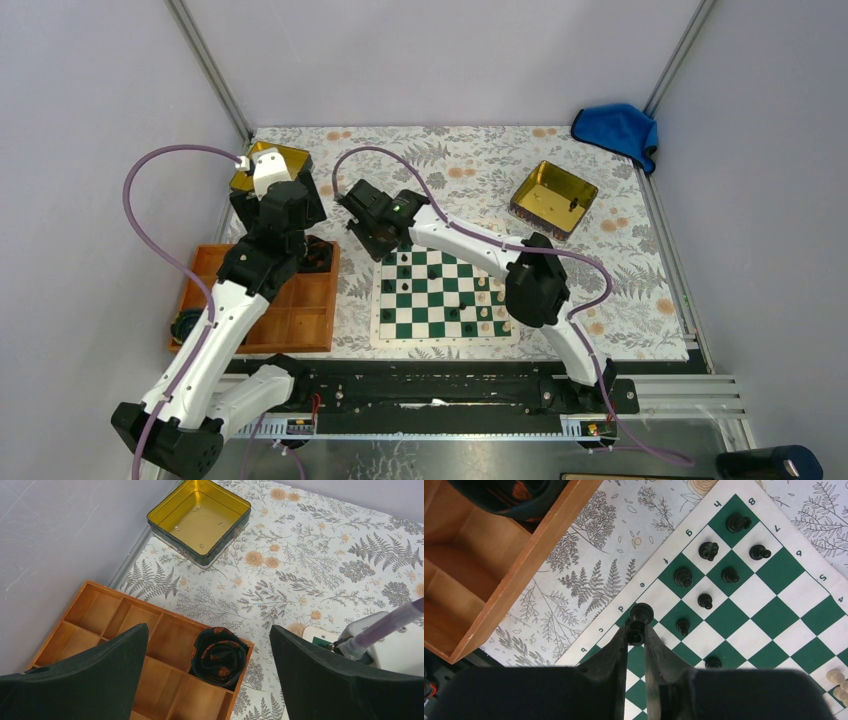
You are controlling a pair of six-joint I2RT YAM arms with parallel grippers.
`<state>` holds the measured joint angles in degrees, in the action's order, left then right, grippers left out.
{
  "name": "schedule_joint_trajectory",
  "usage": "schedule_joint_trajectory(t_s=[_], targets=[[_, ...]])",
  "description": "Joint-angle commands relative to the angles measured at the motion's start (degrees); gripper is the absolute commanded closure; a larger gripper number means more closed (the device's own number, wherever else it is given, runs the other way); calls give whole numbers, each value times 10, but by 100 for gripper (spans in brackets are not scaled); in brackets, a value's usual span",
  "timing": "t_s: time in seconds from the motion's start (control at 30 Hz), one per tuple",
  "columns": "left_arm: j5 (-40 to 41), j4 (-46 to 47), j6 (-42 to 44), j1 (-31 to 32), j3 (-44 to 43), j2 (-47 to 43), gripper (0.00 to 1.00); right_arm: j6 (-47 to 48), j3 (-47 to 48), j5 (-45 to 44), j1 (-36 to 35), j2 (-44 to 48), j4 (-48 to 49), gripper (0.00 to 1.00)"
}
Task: Set up the chess pieces on the board
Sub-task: Move the chess piece to the chessboard.
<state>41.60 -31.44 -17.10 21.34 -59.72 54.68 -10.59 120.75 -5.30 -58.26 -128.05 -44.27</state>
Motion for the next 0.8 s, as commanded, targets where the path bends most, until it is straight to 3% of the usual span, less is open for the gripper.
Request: schedule_joint_trajectory(t_s=[0.0,0.77], targets=[[19,42,9,5,7,-6,1,-5,-6,10,11,-4,21,92],[16,45,8,7,12,0,1,-19,-91,41,34,-22,76,93]])
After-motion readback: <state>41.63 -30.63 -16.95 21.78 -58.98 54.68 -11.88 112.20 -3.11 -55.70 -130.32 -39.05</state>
